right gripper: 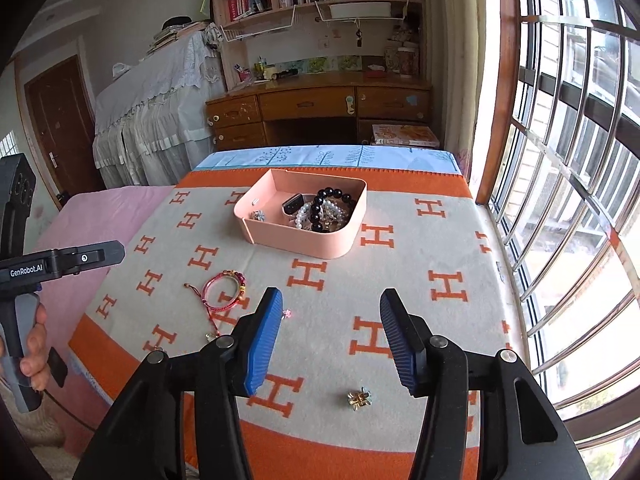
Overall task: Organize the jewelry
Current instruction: 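Withdraw both open grippers from the tray toward the gold button and gold hair clip, then grasp the gold button with the left gripper while the right grasps the gold hair clip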
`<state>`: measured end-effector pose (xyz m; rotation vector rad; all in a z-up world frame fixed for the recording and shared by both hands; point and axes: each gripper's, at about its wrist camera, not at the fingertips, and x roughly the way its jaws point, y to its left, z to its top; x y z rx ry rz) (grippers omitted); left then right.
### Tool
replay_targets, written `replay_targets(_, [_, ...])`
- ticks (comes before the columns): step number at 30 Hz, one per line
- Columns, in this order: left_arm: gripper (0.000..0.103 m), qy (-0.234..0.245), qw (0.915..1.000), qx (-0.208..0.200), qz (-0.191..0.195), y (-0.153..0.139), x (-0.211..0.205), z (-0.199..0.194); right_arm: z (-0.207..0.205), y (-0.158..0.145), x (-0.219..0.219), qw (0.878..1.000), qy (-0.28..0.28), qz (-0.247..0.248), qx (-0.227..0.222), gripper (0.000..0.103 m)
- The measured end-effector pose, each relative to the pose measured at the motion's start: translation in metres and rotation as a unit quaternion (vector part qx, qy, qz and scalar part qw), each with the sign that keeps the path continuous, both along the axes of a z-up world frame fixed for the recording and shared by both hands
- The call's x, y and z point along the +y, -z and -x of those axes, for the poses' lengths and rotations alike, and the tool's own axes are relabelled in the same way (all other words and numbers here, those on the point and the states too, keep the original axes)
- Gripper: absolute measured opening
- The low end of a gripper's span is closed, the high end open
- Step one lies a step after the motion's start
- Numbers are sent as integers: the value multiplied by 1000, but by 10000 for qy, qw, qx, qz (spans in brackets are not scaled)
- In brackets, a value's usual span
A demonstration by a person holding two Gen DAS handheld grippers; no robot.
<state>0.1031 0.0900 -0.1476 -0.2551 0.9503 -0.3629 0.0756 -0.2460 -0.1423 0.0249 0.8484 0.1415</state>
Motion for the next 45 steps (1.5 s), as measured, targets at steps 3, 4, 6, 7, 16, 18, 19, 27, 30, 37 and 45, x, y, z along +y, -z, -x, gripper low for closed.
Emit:
replay_targets(3, [65,-27,9992,366,-133,33,1,4,9,22,-5,9998,-46,126,159,52])
replay_targets(4, [65,-53,9987,465,-194,44,2,7,12,30,-7,9996,-36,186,231,52])
replay_targets(6, [65,-81,9976,600,-322,61,3,14,15,49,-14,9988,18,269,403,52])
replay_targets(7, [65,-87,9971,653,-377,69,3,17,18,58,-17,9983,51,294,495,52])
replay_targets(16, [65,12,9940,505,-971,92,-20,36,21,111,-32,9949,118,123,989,52])
replay_targets(18, [65,14,9938,437,-1022,92,-25,38,17,114,-27,9949,57,150,999,52])
replay_targets(19, [65,2,9939,431,-1016,93,-26,39,15,116,-24,9947,25,185,1008,52])
replay_targets(27, [62,-216,9935,484,-1010,102,-23,35,13,123,-10,9954,-116,485,820,48])
replay_targets(30, [56,-279,9916,445,-1182,103,-25,34,13,124,-8,9956,-122,551,743,40])
replay_targets(37, [22,-396,9827,416,-1761,102,-33,34,12,123,-11,9965,-18,532,647,23])
replay_targets(45, [16,-536,9843,445,-1620,100,-26,36,15,122,-16,9969,43,398,677,19])
